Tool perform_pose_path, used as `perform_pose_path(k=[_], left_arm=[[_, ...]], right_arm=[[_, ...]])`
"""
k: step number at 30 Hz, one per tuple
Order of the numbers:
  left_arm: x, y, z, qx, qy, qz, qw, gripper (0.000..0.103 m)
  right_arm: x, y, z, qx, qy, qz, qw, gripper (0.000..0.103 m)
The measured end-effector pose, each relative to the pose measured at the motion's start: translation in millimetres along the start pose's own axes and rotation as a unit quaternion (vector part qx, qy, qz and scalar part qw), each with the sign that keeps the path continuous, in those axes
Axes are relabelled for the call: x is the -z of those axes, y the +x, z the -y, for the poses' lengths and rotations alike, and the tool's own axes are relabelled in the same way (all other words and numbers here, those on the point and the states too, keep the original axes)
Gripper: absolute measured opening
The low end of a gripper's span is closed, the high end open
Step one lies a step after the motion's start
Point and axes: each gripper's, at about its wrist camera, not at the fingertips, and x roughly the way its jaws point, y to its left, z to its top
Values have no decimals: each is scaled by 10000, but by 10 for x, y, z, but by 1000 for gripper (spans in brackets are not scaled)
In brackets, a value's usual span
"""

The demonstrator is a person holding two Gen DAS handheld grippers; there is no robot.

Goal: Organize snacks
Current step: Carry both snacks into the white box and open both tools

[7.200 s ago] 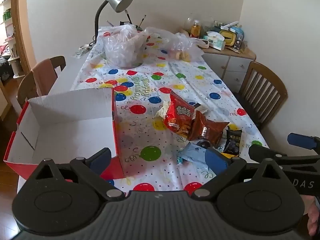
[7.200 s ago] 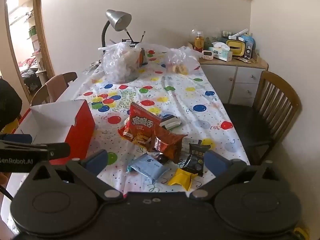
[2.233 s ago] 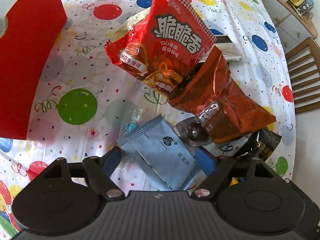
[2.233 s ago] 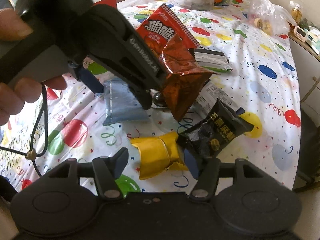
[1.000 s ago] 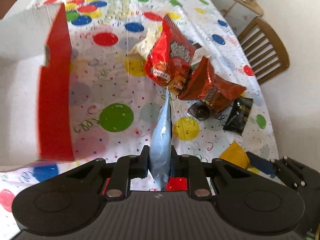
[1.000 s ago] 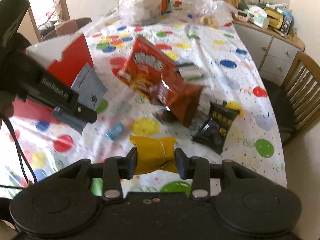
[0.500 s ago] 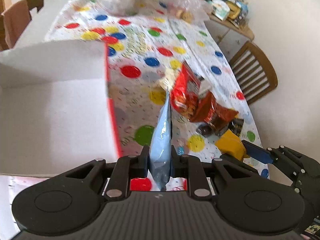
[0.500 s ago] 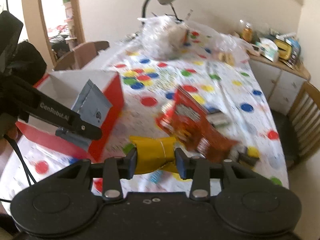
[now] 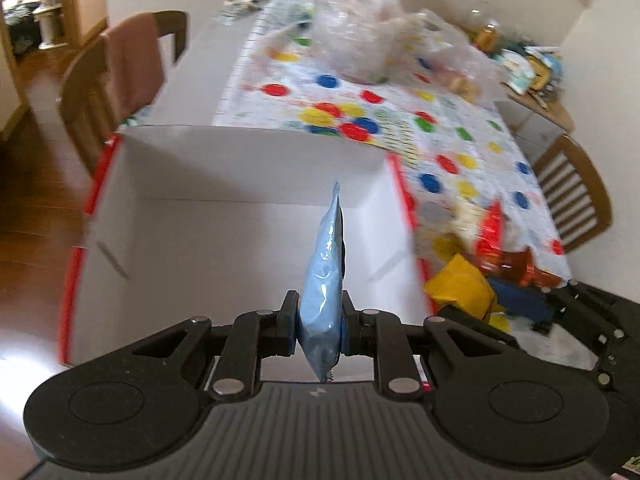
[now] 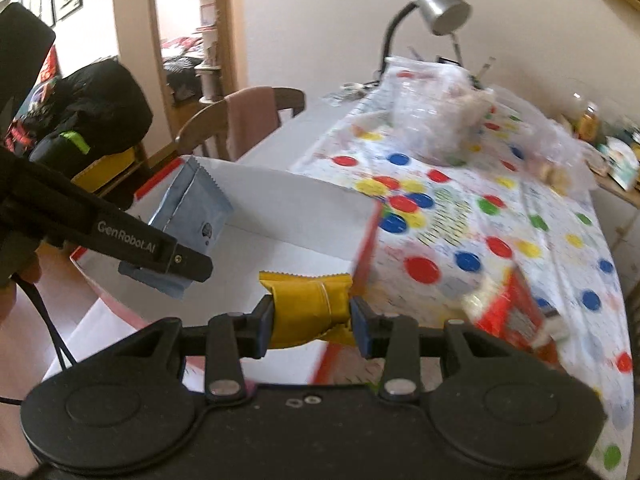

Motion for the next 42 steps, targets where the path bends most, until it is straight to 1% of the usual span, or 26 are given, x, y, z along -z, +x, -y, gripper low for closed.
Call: perform_pose_path(k=[3, 6, 11, 16, 20, 27, 33, 38, 42], left_arm=[[-69, 68, -239, -228, -121, -97, 9996, 18], [-105, 153, -445, -381, -192, -247, 9988, 18], [-122, 323, -683, -610, -301, -417, 9968, 18], [-142, 466, -804, -738, -311, -551, 9953, 18], [-128, 616, -822, -773, -249, -788, 9936, 18], [-60, 801, -778, -867, -28, -1063, 9905, 18], [-30, 875, -772, -942, 23, -1177, 9886, 19], [-34, 888, -804, -951, -40, -1232, 9878, 23], [-35, 814, -841, -856, -125, -1154, 9895, 27]], right_arm=[[-108, 198, -142, -87, -153, -107, 9998, 39], [-173, 396, -261, -157, -231, -279, 9992, 39], [-217, 683, -398, -242, -319, -556, 9976, 39], [-205, 962, -471, -222, -424, -804, 9956, 39], [-169, 1138, -502, -224, -444, -1058, 9931, 39], [-85, 1228, -553, -219, -514, -1300, 9899, 39], [-61, 1233, -541, -239, -482, -1357, 9893, 39], [-52, 1196, -511, -279, -432, -1382, 9891, 41], [-64, 1091, -492, -334, -387, -1302, 9902, 47]])
